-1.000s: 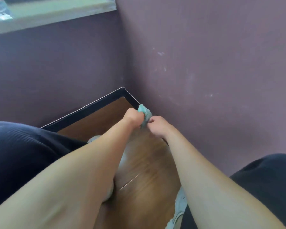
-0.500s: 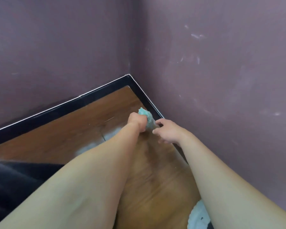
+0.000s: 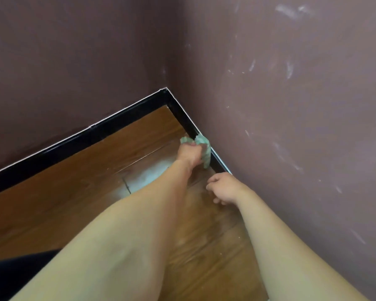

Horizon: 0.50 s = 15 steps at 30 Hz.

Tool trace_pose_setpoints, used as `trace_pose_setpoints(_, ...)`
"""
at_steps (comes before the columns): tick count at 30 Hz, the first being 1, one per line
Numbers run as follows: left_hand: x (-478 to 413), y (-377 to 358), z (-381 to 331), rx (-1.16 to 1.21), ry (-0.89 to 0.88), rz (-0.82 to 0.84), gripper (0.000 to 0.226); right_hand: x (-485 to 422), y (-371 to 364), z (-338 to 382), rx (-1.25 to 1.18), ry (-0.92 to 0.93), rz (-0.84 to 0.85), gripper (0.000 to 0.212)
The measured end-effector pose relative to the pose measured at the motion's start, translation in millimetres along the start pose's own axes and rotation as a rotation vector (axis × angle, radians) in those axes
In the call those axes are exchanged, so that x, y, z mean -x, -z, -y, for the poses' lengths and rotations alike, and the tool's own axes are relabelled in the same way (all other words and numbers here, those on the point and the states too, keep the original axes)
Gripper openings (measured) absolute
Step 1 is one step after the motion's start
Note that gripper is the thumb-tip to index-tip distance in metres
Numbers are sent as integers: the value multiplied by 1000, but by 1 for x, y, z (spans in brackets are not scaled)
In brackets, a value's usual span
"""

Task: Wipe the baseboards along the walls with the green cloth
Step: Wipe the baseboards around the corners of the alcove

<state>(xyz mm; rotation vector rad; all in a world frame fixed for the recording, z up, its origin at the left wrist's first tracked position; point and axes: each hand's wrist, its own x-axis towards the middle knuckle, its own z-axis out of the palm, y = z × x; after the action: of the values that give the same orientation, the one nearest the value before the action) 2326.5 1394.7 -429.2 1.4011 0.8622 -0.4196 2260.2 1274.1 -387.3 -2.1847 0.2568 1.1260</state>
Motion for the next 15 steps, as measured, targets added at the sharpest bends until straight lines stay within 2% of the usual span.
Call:
trace_pose_setpoints(2, 15, 0, 15, -62, 44, 65, 34, -1, -5, 2, -23, 10, 11, 10)
trace_pose_setpoints(5, 19, -1, 34, -168, 60, 131, 36, 3, -10, 8, -29, 30, 41, 10)
trace_pose_setpoints(9, 11, -5, 24, -40, -90, 8, 33, 13, -11, 0, -20, 33, 18, 17)
trace_pose_setpoints(12, 3, -5, 12, 43, -128, -35, 44, 24, -11, -11, -16, 8, 6, 25)
trace_pose_setpoints(15, 11, -9, 9, 12, -143, -7, 25, 31, -10, -20, -39, -15, -3, 22)
